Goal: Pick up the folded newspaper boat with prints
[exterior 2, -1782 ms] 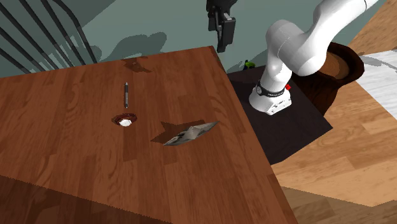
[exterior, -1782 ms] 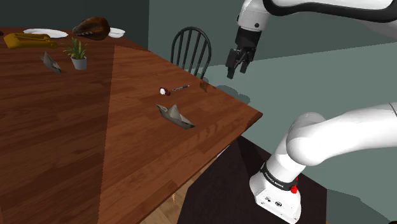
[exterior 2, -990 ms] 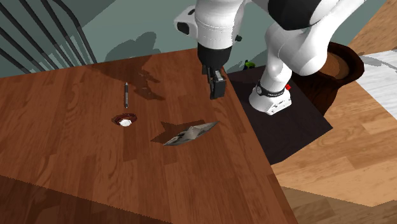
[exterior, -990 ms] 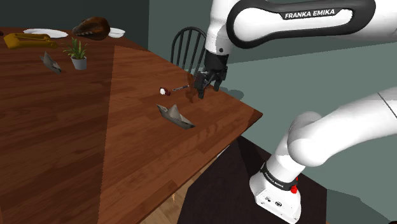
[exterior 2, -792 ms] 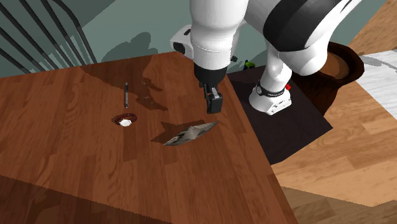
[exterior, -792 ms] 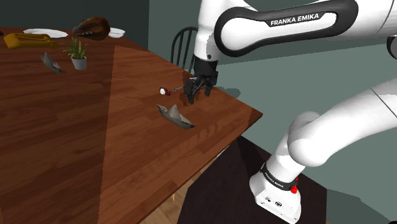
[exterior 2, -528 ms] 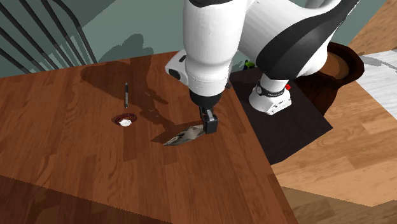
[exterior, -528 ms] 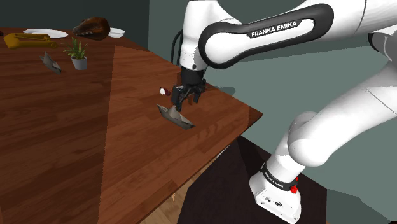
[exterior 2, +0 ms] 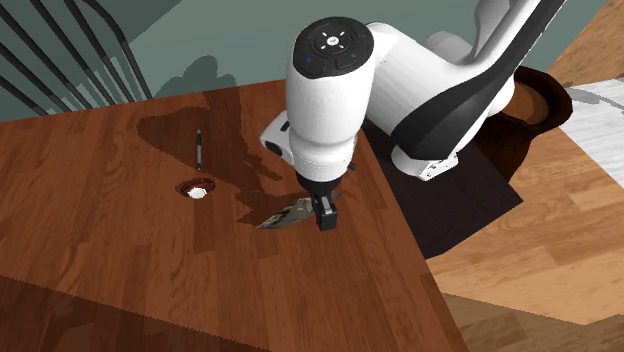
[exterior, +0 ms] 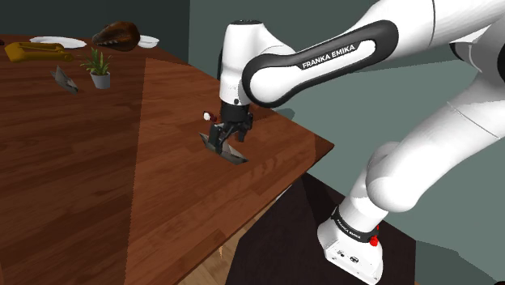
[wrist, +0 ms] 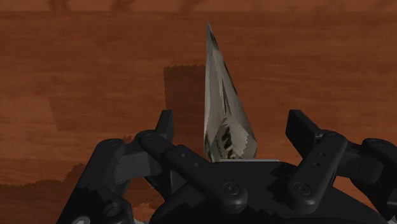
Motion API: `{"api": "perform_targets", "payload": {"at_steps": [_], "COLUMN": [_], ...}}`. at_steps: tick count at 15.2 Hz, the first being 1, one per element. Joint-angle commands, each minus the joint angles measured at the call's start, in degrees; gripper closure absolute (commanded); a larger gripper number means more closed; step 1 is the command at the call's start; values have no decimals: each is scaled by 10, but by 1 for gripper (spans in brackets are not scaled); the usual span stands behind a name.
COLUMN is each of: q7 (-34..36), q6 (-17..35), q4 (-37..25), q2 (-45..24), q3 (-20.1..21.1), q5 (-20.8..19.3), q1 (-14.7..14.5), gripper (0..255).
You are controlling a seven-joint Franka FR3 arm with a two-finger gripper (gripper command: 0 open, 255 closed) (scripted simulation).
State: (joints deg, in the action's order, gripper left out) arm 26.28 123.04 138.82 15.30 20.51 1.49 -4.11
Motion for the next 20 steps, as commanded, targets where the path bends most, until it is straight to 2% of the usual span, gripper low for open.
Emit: {"api": "perform_targets", "payload": {"at_steps": [1,2,3,12,20], "q7": [2,2,2,2,-9], "q6": [15,15,15,15,-52], "q4": [10,10,9,10,-29], "q2": [-5,-5,-5,-5,24], "q3": [1,1,1,1,-6], "q5": [-1,-1,-2,-1,6], "q1": [0,0,0,0,-1], "gripper": [0,0,255,255,255]}}
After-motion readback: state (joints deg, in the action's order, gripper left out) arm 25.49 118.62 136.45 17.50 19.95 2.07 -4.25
